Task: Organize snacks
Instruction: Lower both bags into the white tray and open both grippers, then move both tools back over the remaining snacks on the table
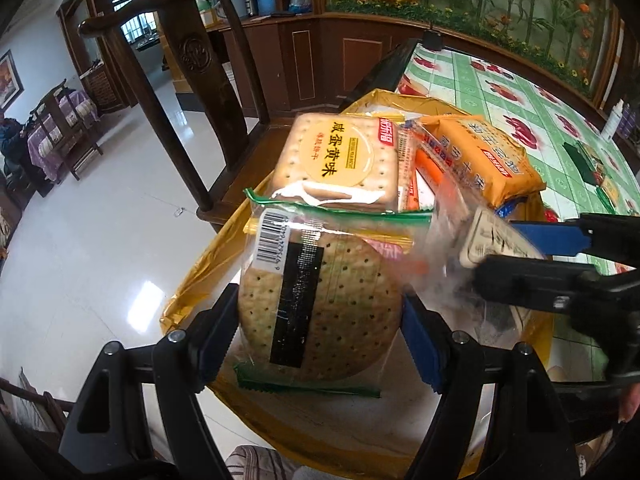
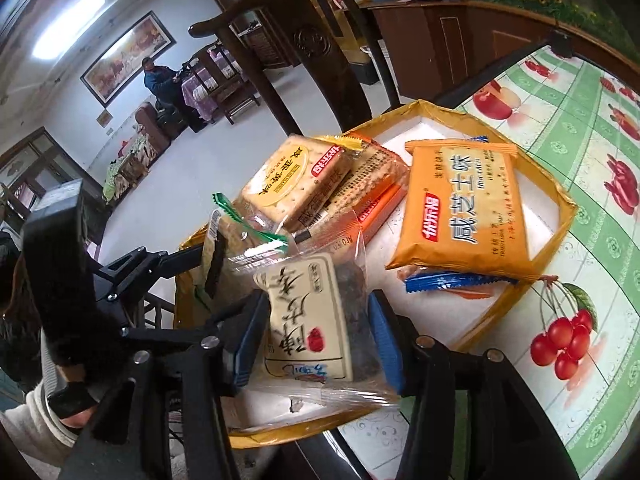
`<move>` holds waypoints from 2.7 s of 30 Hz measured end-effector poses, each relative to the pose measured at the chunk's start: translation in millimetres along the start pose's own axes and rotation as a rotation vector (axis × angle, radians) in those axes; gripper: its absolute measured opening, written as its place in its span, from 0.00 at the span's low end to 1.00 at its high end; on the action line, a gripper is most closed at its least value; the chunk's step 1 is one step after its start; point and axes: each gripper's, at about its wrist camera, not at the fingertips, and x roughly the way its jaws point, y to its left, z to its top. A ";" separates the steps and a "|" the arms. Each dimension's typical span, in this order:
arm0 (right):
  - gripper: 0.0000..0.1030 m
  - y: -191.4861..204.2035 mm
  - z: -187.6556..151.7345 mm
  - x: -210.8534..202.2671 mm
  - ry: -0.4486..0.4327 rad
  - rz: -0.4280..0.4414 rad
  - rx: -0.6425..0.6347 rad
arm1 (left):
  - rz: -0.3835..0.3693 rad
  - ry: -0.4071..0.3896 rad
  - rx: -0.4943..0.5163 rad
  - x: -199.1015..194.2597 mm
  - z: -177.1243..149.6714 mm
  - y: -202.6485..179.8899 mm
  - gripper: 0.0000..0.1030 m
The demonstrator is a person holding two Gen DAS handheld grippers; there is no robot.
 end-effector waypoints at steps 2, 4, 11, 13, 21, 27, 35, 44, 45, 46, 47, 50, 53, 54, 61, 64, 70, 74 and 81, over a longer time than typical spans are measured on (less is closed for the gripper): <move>0.54 -1.7 -0.2 -8.0 -0.021 0.007 0.007 | -0.004 0.006 -0.010 -0.3 1.4 2.0 0.76; 0.55 -3.3 -1.1 -15.1 -0.038 0.001 0.017 | 0.001 0.005 -0.007 -1.9 1.9 1.1 0.76; 0.56 -15.1 -4.9 -27.0 -0.054 -0.026 0.036 | 0.049 -0.055 0.027 -18.9 6.4 -3.9 0.80; 0.56 -17.0 -4.7 -29.4 -0.061 -0.026 0.043 | 0.048 -0.068 0.026 -22.2 8.2 -3.0 0.81; 0.58 -17.9 -4.4 -31.2 -0.056 -0.035 0.032 | 0.036 -0.096 0.025 -30.6 14.0 -9.5 0.82; 0.61 -25.2 -11.0 -45.4 -0.072 -0.069 0.039 | 0.009 -0.109 0.051 -32.1 19.8 -37.4 0.85; 0.67 -48.6 -23.2 -68.6 -0.106 -0.142 0.094 | -0.055 -0.109 0.098 -30.6 30.6 -84.8 0.86; 0.70 -92.1 -45.8 -102.9 -0.149 -0.214 0.193 | -0.135 -0.105 0.140 -27.8 40.0 -137.2 0.86; 0.70 -96.5 -48.3 -106.8 -0.154 -0.221 0.204 | -0.142 -0.105 0.145 -27.1 41.0 -143.4 0.86; 0.70 -102.4 -52.0 -111.6 -0.158 -0.231 0.219 | -0.146 -0.104 0.149 -27.3 41.5 -147.4 0.86; 0.70 -107.0 -54.7 -115.3 -0.162 -0.239 0.232 | -0.154 -0.103 0.154 -26.3 42.5 -153.6 0.86; 0.70 -124.1 -66.8 -127.5 -0.173 -0.267 0.273 | -0.174 -0.094 0.172 -23.8 45.0 -169.6 0.86; 0.71 -142.3 -80.0 -139.6 -0.183 -0.291 0.321 | -0.191 -0.086 0.190 -20.4 47.3 -184.7 0.86; 0.71 -148.9 -85.2 -143.9 -0.187 -0.300 0.342 | -0.199 -0.082 0.196 -19.4 47.7 -190.4 0.86; 0.72 -192.8 -117.5 -173.4 -0.207 -0.361 0.468 | -0.255 -0.060 0.255 -15.5 56.3 -235.2 0.86; 0.72 -209.1 -125.3 -186.6 -0.221 -0.396 0.511 | -0.274 -0.050 0.279 -13.0 62.5 -253.4 0.86; 0.73 -243.0 -137.9 -207.5 -0.248 -0.438 0.590 | -0.327 -0.001 0.324 1.2 75.0 -297.2 0.86; 0.73 -255.7 -147.3 -216.3 -0.241 -0.465 0.612 | -0.351 0.010 0.370 8.9 85.2 -329.3 0.86; 0.73 -269.2 -155.2 -259.2 -0.296 -0.588 0.633 | -0.424 0.075 0.452 30.1 106.3 -400.9 0.86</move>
